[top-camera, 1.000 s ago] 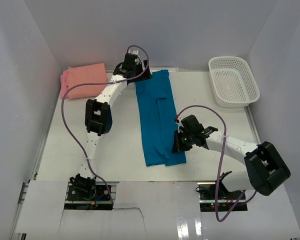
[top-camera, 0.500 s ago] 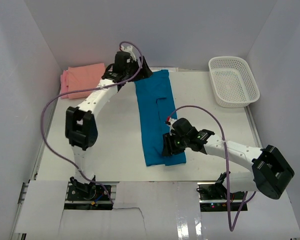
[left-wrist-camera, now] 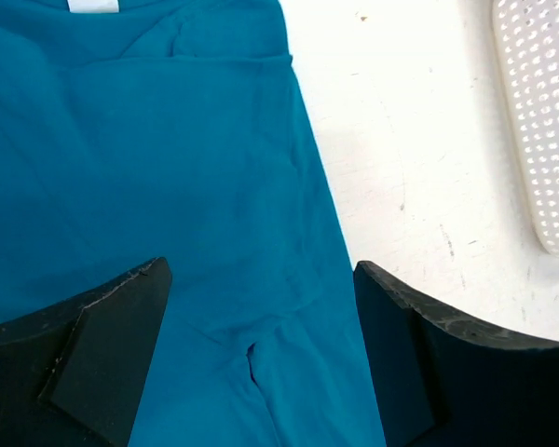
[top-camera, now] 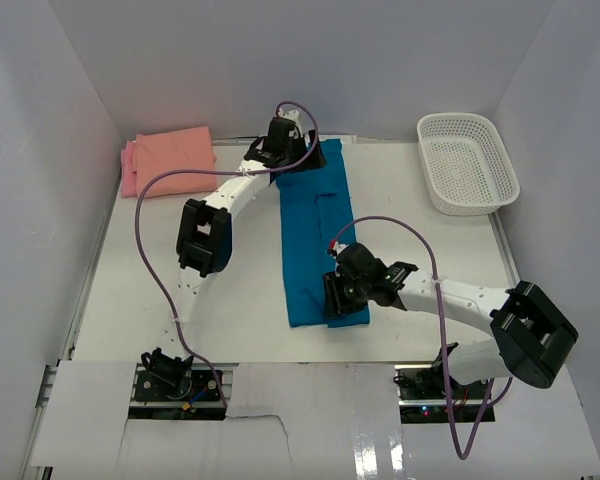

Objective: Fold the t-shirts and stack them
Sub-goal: Rotate the tshirt 90 degrees, then grab the bottom of the folded rectangular tshirt with both arms

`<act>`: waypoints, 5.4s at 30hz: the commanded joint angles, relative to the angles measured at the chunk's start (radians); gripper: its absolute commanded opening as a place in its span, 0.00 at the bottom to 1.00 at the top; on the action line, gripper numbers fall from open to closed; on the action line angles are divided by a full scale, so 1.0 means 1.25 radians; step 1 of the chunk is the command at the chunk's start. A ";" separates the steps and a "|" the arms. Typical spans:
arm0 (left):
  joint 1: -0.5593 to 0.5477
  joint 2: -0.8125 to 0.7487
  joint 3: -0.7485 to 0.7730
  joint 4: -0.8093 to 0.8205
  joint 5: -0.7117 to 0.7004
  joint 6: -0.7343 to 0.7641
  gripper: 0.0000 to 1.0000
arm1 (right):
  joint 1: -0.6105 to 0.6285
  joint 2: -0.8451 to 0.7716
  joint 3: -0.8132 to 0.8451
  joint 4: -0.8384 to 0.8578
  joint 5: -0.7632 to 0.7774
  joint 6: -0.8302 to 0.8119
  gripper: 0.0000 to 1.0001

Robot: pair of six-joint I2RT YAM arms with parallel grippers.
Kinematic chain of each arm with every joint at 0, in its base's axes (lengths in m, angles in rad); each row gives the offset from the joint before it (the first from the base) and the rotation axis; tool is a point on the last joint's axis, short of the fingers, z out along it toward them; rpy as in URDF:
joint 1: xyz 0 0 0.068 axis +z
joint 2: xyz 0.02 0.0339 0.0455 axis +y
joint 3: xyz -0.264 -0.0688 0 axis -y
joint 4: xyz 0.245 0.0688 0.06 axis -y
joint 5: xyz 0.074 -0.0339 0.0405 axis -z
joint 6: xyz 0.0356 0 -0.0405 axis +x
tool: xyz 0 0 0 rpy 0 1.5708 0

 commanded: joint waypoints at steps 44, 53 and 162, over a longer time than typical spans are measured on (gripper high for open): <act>0.028 0.061 0.048 -0.054 -0.056 0.073 0.92 | -0.001 -0.128 -0.244 0.248 -0.123 0.392 0.20; 0.028 0.064 0.069 -0.067 -0.053 0.075 0.92 | 0.001 -0.180 -0.159 0.053 -0.029 0.325 0.44; -0.460 -0.822 -1.237 0.006 -0.232 -0.486 0.93 | -0.209 -0.189 -0.202 -0.164 0.067 0.028 0.50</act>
